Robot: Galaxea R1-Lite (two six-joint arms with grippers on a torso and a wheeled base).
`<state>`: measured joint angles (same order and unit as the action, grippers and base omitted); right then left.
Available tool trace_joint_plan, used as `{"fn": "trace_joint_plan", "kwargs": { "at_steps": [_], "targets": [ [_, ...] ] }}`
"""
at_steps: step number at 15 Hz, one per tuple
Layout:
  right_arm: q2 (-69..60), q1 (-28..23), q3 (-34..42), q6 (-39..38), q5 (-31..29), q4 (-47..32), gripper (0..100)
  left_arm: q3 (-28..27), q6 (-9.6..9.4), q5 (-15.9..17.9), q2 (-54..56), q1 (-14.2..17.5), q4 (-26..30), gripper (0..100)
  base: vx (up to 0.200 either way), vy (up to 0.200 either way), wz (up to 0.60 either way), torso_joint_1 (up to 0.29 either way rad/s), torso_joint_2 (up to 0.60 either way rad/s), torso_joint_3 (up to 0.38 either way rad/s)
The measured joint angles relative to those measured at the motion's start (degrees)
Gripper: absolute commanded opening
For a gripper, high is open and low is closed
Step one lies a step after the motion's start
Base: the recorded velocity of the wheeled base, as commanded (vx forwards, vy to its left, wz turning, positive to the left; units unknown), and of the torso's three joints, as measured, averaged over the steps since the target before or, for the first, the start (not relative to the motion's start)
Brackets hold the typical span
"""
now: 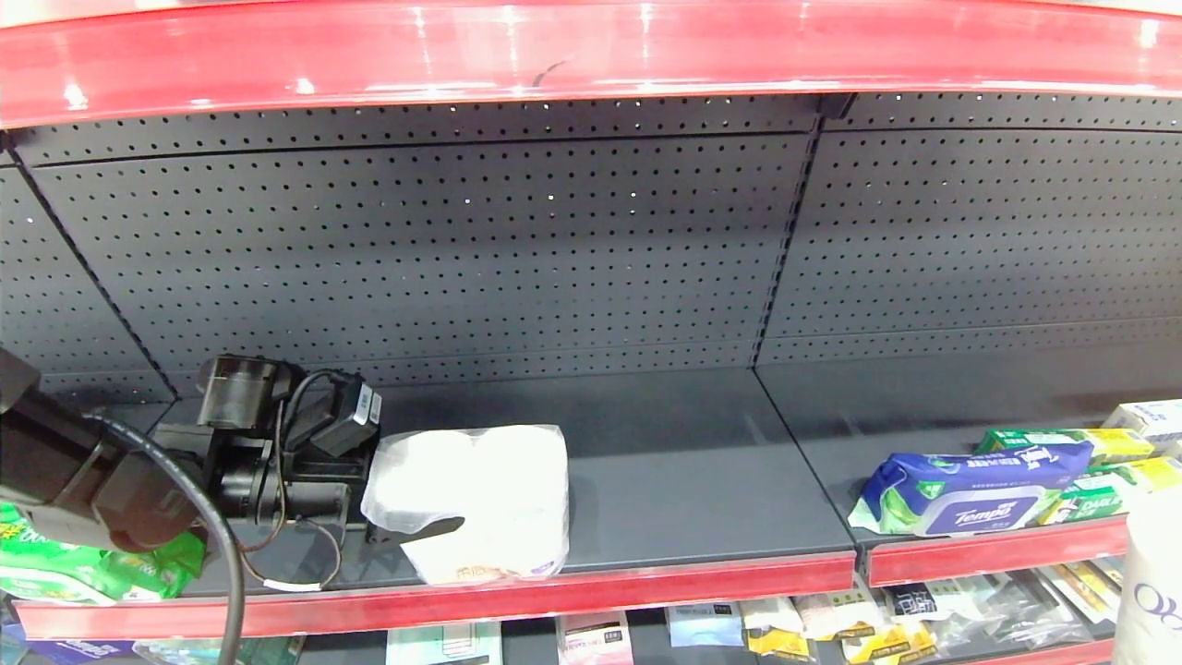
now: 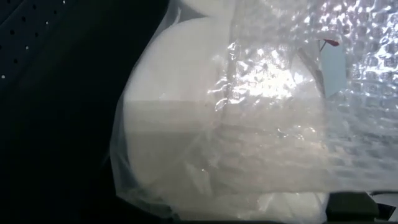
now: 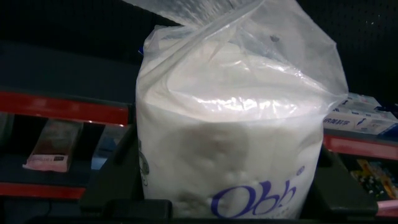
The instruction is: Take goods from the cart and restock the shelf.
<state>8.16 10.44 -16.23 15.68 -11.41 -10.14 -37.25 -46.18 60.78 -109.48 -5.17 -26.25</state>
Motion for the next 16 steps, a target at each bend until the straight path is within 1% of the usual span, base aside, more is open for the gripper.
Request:
{"fn": "trace_joint_plan", "kwargs": {
  "at_steps": [2, 4, 16],
  "targets": [
    [0.0, 0.0, 0.1, 0.0, 0.0, 0.0, 0, 0.6, -0.29, 0.5, 0.0, 0.1, -0.2, 0, 0.0, 0.0, 0.0, 0.0, 0.0, 0.0],
    [0.1, 0.0, 0.1, 0.0, 0.0, 0.0, 0, 1.9, -1.77, 0.8, 0.0, 0.1, -0.4, 0, 0.0, 0.0, 0.0, 0.0, 0.0, 0.0],
    [0.0, 0.0, 0.1, 0.0, -0.1, 0.0, 0, 2.4, -2.43, 0.5, -0.7, 0.2, -0.1, 0, 0.0, 0.0, 0.0, 0.0, 0.0, 0.0]
  ]
}}
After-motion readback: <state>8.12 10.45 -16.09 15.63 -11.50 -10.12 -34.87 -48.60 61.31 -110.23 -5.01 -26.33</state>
